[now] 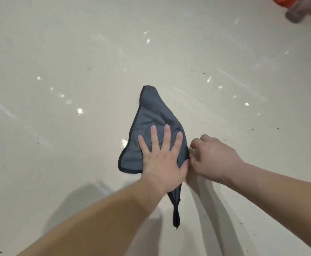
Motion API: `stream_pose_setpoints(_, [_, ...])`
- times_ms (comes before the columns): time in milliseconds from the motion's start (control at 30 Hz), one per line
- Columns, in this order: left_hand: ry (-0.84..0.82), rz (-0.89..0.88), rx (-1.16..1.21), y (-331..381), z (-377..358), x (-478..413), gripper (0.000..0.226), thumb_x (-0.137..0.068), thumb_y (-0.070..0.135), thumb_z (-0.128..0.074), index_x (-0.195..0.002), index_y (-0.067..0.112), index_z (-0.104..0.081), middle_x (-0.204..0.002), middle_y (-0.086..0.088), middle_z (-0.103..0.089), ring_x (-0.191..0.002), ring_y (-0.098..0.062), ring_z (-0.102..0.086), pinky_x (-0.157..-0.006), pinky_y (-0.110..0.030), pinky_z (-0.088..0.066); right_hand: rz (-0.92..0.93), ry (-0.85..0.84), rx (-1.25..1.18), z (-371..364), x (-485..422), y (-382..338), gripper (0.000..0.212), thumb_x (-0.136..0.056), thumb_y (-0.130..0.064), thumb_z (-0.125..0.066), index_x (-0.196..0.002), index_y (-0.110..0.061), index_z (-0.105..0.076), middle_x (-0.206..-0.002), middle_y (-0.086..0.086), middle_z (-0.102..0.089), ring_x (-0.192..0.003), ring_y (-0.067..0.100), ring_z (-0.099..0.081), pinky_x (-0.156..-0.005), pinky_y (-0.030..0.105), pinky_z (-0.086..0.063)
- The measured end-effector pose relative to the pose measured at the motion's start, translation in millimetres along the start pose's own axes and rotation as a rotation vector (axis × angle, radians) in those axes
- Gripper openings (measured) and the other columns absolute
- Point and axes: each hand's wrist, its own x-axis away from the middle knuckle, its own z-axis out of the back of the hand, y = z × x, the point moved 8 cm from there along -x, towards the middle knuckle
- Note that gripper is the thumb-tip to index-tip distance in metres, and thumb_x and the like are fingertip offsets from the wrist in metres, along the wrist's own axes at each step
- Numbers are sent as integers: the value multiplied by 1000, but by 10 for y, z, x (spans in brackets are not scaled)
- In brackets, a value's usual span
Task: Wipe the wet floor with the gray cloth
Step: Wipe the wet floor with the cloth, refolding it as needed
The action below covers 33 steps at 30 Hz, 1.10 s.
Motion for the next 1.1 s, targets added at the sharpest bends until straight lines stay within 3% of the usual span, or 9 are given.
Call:
stream_pose_setpoints(133, [-26, -142, -49, 418, -57, -311, 85, -91, 78, -4, -161, 34, 16, -168, -7, 27, -147, -47, 34, -110, -77, 13, -201, -149, 11, -83, 274, 671, 31, -99, -46, -41, -109, -22, -57, -109, 0, -57, -100, 26, -60, -82, 39, -52])
stream_pose_setpoints(267, [-72, -169, -58, 515, -71, -266, 87, -90, 81, -3, -160, 35, 18, -168, -5, 29, -147, -44, 36, -112, -74, 14, -351, -222, -105, -224, 657, 1009, 28, -99, -42, -43, -108, -21, -58, -103, -2, -63, -95, 24, -63, -81, 37, -54])
stream_pose_setpoints(433, [-78, -297, -85, 767, -138, 71, 86, -90, 82, -5, -160, 37, 18, -168, 0, 28, -150, -39, 34, -115, -70, 16, -266, -233, -95, -538, 932, 988, 24, -100, -41, -40, -96, -20, -51, -98, -3, -58, -87, 23, -58, -63, 31, -40])
stream_pose_setpoints(533, [-74, -440, -44, 1087, -336, 544, 82, -94, 78, -15, -163, 37, -2, -172, 2, 11, -155, -36, 23, -119, -70, 7, -210, -249, -111, -647, 1128, 1060, 22, -102, -44, -39, -94, -24, -45, -103, -1, -49, -90, 24, -53, -73, 34, -44])
stream_pose_setpoints(667, [-186, -673, -40, 1564, -682, 1217, 66, -102, 62, -26, -162, 35, -22, -172, 2, -9, -158, -35, 9, -120, -70, -2, -157, -289, -124, -720, 1545, 1343, 24, -101, -47, -40, -101, -26, -51, -114, 1, -54, -107, 27, -60, -85, 37, -49])
stream_pose_setpoints(733, [-203, -722, -66, 1655, -701, 1267, 63, -102, 55, -28, -162, 40, -15, -172, 6, -1, -157, -28, 19, -120, -66, 8, -140, -246, -119, -806, 1748, 1539, 30, -101, -47, -41, -112, -23, -56, -116, 2, -55, -110, 27, -59, -82, 36, -46])
stream_pose_setpoints(800, [-259, -754, -95, 1620, -682, 1144, 62, -102, 54, -21, -160, 50, 3, -168, 14, 20, -149, -20, 38, -117, -61, 21, -142, -183, -151, -922, 1916, 1676, 31, -101, -46, -41, -115, -23, -56, -114, 0, -54, -107, 26, -58, -76, 34, -43])
stream_pose_setpoints(967, [-334, -618, -248, 1958, -615, 717, 59, -105, 59, -10, -152, 53, 25, -161, 16, 38, -145, -25, 44, -117, -62, 24, -251, -30, -356, -1214, 2420, 2128, 21, -100, -43, -40, -105, -28, -55, -103, -8, -52, -96, 20, -56, -76, 34, -48])
stream_pose_setpoints(1100, [-325, -469, -260, 2488, -631, 319, 63, -104, 61, -12, -154, 50, 24, -163, 12, 37, -149, -30, 38, -117, -66, 19, -443, 41, -592, -1380, 2816, 2568, 16, -98, -38, -41, -93, -31, -54, -95, -11, -57, -88, 13, -60, -79, 37, -53])
